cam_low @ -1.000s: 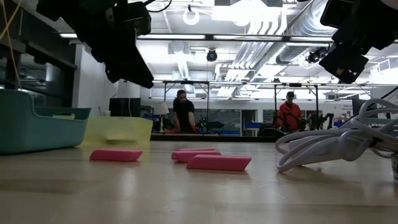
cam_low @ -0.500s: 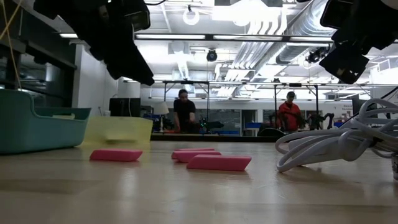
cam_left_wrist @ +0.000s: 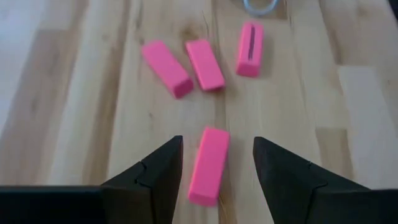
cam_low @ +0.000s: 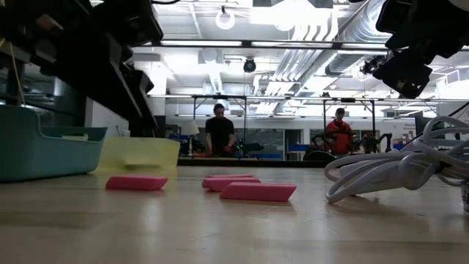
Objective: Pick & Place School Supplies
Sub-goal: Put the middle left pink eraser into the red basket
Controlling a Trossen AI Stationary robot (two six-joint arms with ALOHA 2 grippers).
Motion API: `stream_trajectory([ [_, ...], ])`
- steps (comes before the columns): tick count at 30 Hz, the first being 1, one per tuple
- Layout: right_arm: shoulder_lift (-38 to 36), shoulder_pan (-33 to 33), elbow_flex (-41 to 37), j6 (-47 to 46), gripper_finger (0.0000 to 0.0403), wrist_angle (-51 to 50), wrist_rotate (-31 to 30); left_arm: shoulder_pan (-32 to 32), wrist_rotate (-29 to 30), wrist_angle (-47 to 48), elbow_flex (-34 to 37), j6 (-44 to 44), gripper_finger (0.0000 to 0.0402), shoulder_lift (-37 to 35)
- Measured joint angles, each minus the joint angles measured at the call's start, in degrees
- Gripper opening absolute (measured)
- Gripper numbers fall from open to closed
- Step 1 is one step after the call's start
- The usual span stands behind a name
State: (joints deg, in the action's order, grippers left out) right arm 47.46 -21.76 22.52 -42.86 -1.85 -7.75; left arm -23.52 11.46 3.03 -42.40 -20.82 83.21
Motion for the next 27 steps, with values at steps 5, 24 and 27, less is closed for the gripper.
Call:
stream_trajectory([
  [5, 0.00, 0.00, 0.00, -3.04, 0.0190, -0.02, -0.02, -1.05, -1.98, 0.97, -2.07, 0.02, 0.0191, 2.95],
  [24, 0.01, 0.00, 0.00, -4.92, 0.0190, -0.07, -0.26, -0.55, -1.76, 13.03, -8.88, 5.77, 0.0191, 11.37],
  [27, 0.02, 0.00, 0.00, -4.93, 0.0190, -0.04, -0.26, -0.57, -1.94, 13.38, -8.86, 6.45, 0.0191, 12.56],
])
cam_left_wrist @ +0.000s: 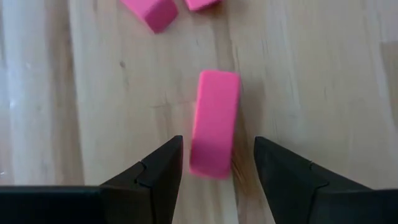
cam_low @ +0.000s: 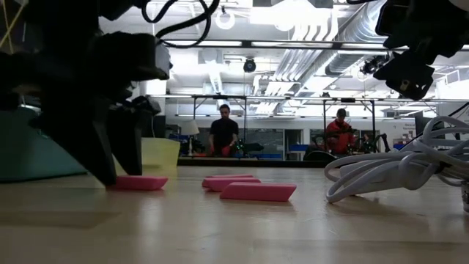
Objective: Pick & Place School Supplies
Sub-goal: Put the middle left pink eraser into the red basket
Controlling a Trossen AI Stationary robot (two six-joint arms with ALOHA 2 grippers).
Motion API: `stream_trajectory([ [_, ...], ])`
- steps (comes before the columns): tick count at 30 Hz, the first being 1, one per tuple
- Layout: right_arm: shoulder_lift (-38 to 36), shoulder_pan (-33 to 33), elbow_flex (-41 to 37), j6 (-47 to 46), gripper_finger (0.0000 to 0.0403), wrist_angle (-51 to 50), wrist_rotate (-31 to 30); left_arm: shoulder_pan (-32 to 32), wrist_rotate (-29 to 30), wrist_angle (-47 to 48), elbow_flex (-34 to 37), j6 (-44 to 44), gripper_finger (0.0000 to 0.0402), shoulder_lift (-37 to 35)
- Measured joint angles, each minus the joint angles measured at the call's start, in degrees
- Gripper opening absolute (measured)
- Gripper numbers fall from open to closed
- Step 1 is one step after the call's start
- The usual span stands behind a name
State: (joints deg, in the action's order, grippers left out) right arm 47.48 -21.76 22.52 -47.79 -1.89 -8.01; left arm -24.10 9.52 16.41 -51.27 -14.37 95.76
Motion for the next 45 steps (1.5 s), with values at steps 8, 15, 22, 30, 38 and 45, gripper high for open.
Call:
stream_trajectory([
  [8, 0.00, 0.00, 0.00, 0.02, 0.0190, 0.00, 0.00, -0.02, -0.96, -0.32, -0.04, -0.09, 0.0191, 1.47],
  [15, 0.00, 0.00, 0.00, 0.02, 0.0190, -0.02, 0.01, -0.05, 0.28, -0.21, -0.04, -0.09, 0.0189, 1.47],
  [22, 0.00, 0.00, 0.00, 0.04, 0.0190, -0.02, 0.02, 0.43, -0.93, -0.32, -0.04, 0.36, 0.0141, 1.53],
  [30, 0.00, 0.00, 0.00, 0.04, 0.0190, -0.02, 0.02, 1.25, -1.95, -0.27, -0.04, -0.21, 0.0107, 1.53],
  [38, 0.00, 0.00, 0.00, 0.04, 0.0190, -0.03, 0.26, 1.25, -1.99, -0.38, 0.02, -0.22, 0.0106, 1.30],
  [45, 0.00, -0.01, 0.00, 0.04, 0.0190, -0.04, 0.28, 1.23, -1.93, 0.27, -1.63, -0.20, 0.0105, 1.01],
])
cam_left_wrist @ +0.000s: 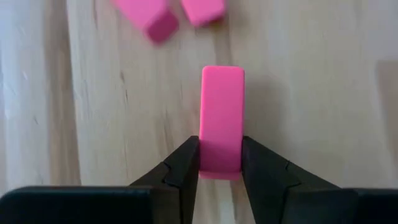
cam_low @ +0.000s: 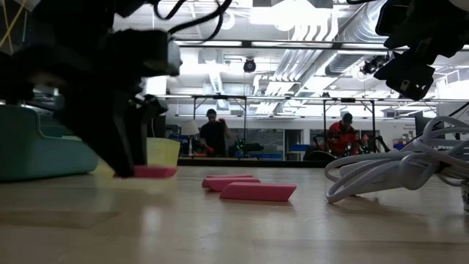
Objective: Pick & Place School Supplies
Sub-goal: Put the middle left pink eraser into the red basket
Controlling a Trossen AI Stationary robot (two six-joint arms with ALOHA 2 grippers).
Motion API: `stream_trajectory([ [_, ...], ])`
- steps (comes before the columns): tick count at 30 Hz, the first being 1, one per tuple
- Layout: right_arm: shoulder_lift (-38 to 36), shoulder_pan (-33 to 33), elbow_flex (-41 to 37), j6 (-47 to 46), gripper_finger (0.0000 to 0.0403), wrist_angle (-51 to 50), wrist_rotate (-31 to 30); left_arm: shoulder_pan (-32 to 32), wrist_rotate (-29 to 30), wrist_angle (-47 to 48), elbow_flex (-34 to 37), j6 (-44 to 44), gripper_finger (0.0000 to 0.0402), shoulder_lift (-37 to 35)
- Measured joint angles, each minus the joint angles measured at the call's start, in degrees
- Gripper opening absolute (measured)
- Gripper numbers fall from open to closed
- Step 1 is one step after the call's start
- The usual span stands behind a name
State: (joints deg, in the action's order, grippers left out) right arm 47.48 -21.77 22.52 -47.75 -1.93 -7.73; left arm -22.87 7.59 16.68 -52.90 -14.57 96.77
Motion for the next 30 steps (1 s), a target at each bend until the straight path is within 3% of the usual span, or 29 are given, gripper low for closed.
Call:
stream_trajectory([
  [7, 0.00, 0.01, 0.00, -0.02, 0.0190, -0.04, 0.22, -0.13, -2.12, 9.61, -7.28, -0.90, 0.0105, -0.18],
  [11, 0.00, 0.01, 0.00, 0.00, 0.0190, -0.11, 0.41, -1.08, -4.31, 15.29, -10.59, -5.07, 0.0102, -0.24],
  [17, 0.00, 0.01, 0.00, 1.05, 0.0190, -0.10, 0.45, -6.07, -4.51, 15.86, -11.07, -13.64, 0.0090, -2.22],
  [30, 0.00, 0.01, 0.00, 1.05, 0.0190, 0.00, 0.39, -20.03, 5.81, 21.92, -11.07, -40.04, 0.0089, -7.37],
])
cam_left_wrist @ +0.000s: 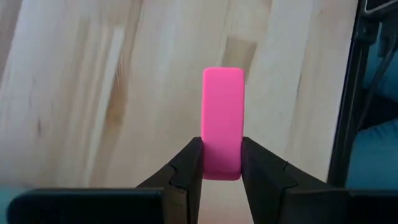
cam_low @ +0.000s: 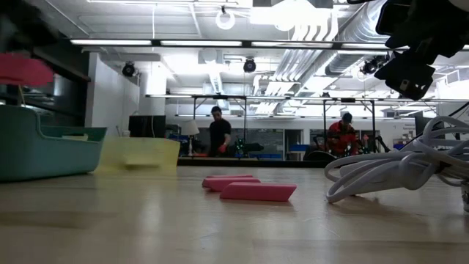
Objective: Pick & Place School Supplies
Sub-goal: Put the middle left pink eraser into the red basket
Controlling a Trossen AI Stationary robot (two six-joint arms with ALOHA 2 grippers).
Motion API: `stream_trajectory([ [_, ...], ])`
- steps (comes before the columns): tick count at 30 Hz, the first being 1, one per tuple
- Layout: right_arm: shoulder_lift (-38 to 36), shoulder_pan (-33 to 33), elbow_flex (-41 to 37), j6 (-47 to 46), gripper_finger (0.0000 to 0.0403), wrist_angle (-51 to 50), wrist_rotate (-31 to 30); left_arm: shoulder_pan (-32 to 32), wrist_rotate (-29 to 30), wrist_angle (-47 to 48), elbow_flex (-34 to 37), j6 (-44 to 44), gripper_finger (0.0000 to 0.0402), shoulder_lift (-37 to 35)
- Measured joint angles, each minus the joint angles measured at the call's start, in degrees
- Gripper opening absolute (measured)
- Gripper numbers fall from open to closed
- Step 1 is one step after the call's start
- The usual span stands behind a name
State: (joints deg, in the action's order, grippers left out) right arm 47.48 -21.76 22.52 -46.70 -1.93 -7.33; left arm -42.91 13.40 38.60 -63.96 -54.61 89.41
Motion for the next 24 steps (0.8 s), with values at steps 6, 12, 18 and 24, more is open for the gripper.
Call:
stream_trajectory([
  [6, 0.00, 0.00, 0.00, -0.01, 0.0190, 0.04, -0.24, -8.26, 4.33, 1.84, -0.02, -14.07, 0.0088, 0.00],
  [12, 0.00, -0.02, 0.00, -0.02, 0.0190, 0.07, -0.33, -15.76, 7.97, 3.57, 0.00, -26.11, 0.0088, 0.00],
  [18, 0.00, 0.00, 0.00, -0.17, 0.0190, 0.09, -1.75, -21.73, 8.02, 8.28, -0.02, -35.89, 0.0088, 0.00],
  [24, 0.00, 0.00, 0.00, -0.22, 0.0190, 1.13, -1.75, -25.46, 7.97, 13.41, -0.02, -41.33, 0.0088, 0.00],
])
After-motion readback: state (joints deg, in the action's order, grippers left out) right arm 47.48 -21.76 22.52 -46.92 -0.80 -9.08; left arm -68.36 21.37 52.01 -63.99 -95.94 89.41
